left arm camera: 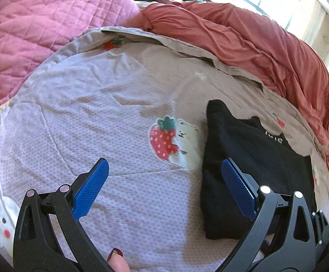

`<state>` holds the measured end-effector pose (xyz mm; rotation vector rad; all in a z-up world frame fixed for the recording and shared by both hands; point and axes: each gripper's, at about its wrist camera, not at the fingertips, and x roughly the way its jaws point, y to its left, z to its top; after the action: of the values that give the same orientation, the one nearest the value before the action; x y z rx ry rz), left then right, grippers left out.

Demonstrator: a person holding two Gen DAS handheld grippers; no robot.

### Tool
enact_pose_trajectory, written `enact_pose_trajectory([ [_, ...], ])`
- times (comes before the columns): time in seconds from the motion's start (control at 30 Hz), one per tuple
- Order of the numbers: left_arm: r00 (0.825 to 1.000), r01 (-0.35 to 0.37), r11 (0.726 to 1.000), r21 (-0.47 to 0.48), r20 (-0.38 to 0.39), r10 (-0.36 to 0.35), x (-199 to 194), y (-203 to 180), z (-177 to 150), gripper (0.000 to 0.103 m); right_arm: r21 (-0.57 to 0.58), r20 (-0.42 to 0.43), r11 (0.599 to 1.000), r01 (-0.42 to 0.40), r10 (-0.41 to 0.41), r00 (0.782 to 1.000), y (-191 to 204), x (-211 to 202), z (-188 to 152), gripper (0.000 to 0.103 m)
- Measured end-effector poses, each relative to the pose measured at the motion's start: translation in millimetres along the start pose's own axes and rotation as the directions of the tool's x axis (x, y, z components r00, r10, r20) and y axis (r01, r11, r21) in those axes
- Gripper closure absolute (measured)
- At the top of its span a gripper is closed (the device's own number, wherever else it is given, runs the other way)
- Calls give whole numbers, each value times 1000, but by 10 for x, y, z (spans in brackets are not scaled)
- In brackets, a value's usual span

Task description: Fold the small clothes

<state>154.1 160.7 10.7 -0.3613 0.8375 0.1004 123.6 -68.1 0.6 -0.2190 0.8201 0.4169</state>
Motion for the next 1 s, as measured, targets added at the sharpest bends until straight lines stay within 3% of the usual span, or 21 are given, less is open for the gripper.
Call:
enact_pose_trajectory([
  [0.27, 1000, -6, 999, -44, -6, 5, 47, 146, 81, 10, -138, -42, 990, 18, -24, 999, 324, 210, 0, 5],
  [0.47, 1000, -10, 998, -59, -30, 8, 164, 198, 139, 10, -251, -67, 964, 85, -104, 992, 502, 428, -7, 5],
  [0.7, 998, 36, 995, -96, -41, -40, 253, 234, 190, 10, -304, -25, 941, 148, -163, 986, 529, 533, 17, 5],
  [1.0, 997, 24, 999, -39, -75, -27, 371, 102, 144, 10, -306, 31, 930, 204, -204, 978, 495, 546, 53, 9],
])
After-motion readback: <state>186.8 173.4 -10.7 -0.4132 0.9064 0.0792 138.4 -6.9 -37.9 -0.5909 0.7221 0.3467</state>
